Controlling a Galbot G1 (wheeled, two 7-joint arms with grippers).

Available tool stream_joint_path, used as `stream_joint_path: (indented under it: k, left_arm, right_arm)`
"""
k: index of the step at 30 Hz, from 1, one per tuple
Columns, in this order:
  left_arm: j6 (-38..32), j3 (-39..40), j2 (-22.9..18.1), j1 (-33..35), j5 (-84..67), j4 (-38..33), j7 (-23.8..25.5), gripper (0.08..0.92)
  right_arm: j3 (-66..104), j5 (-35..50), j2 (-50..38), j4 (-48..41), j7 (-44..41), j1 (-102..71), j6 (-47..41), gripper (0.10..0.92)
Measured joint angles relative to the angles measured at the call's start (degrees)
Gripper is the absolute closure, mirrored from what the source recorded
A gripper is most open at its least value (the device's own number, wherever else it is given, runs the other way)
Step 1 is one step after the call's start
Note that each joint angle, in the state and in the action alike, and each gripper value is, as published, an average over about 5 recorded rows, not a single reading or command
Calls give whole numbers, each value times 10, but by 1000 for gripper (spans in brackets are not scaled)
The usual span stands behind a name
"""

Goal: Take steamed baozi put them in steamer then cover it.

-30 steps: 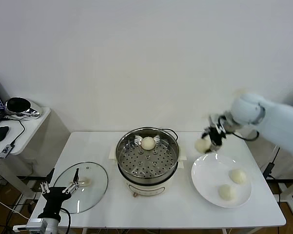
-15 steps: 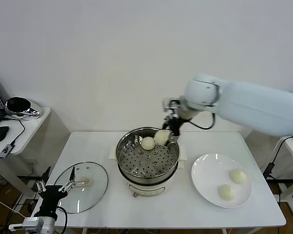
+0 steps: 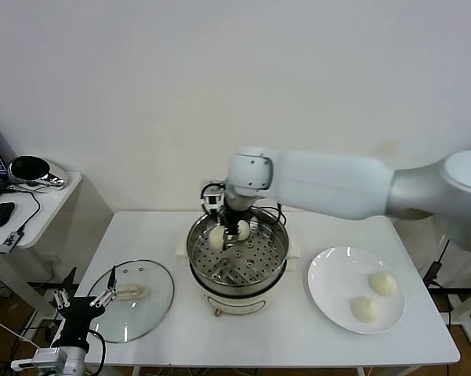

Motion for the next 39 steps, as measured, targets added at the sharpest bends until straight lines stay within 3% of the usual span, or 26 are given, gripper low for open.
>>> stream_joint_path:
  k: [19, 25, 29, 39]
  left_arm:
    - [-2, 8, -4, -7, 0, 12, 0, 177]
    - [-2, 10, -6, -7, 0, 13, 0, 177]
    - [-2, 12, -6, -8, 1, 13, 1, 177]
    - [6, 21, -3, -9, 1, 6, 2, 177]
  right_arm:
    - [-3, -16, 68, -85, 17, -54, -14, 372]
    - [3, -22, 71, -91, 16, -62, -14, 260]
    - [7, -25, 62, -82, 8, -52, -15, 208]
    - [-9, -35, -39, 17, -49, 43, 1, 203]
